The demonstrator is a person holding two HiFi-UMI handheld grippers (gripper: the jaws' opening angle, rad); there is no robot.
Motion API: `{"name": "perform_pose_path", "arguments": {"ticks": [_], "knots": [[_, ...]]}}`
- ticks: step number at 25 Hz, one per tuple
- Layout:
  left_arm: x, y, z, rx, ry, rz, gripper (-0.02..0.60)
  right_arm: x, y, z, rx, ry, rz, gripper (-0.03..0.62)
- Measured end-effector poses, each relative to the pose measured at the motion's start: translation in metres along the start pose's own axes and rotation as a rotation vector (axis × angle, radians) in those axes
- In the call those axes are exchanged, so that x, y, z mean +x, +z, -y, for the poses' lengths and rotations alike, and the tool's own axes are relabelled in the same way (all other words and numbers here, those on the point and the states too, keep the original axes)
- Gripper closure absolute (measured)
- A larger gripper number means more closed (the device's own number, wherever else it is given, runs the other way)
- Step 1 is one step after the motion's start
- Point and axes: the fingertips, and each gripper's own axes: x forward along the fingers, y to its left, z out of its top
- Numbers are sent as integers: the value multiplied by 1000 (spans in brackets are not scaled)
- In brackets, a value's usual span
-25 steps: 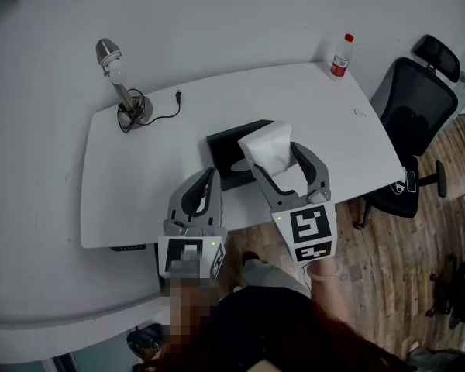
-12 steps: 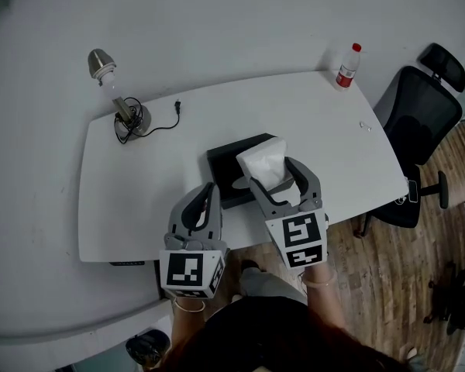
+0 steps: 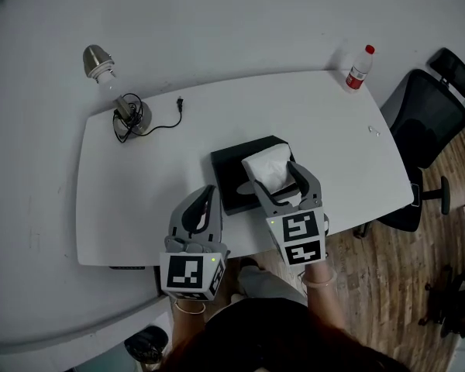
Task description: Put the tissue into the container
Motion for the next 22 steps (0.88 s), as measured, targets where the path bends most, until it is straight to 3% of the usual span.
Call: {"name": "perform_pose_path", "arguments": {"ticks": [22], "knots": [[24, -23, -4, -43, 0, -51, 553, 37, -45, -3, 17, 47, -216, 264]]}}
